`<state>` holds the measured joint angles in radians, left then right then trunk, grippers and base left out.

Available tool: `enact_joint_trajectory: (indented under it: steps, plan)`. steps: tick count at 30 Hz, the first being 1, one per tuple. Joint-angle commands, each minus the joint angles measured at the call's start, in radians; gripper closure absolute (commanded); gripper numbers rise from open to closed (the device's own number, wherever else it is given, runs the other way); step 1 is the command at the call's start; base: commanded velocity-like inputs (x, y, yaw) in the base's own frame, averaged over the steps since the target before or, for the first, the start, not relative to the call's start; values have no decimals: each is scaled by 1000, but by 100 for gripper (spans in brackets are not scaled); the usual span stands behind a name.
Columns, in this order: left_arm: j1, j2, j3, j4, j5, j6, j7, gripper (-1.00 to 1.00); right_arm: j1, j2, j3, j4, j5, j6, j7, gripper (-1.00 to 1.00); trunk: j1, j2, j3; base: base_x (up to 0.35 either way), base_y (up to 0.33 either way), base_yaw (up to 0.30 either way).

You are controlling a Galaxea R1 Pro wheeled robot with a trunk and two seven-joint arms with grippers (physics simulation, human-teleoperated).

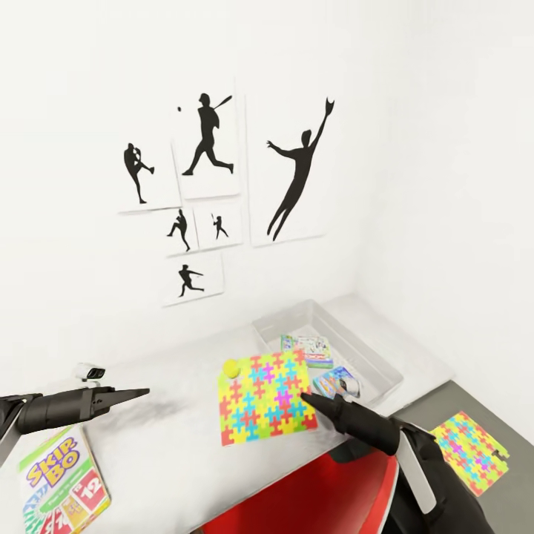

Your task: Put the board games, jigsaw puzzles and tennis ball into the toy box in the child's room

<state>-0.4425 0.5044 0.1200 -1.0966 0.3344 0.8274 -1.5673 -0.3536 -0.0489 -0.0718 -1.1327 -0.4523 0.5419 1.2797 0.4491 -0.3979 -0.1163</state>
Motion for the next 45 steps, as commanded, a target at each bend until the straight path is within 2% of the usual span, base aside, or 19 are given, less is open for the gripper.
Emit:
enact_joint_trajectory:
  steps: [1,10,45]
  plan:
    - [-1,0,-1,0,0,10,-4,-100,-1,0,-5,0,-4,9,2,100,1,-2,-2,173,0,0]
    - [-1,0,-1,0,0,10,-4,-100,-1,0,-12,1,-4,9,3,100,1,-2,-2,96,-13,0]
    - [-1,1,0,0,0,11,-4,-100,-1,0,-16,-2,-5,18,1,100,1,-2,-2,1,0,0]
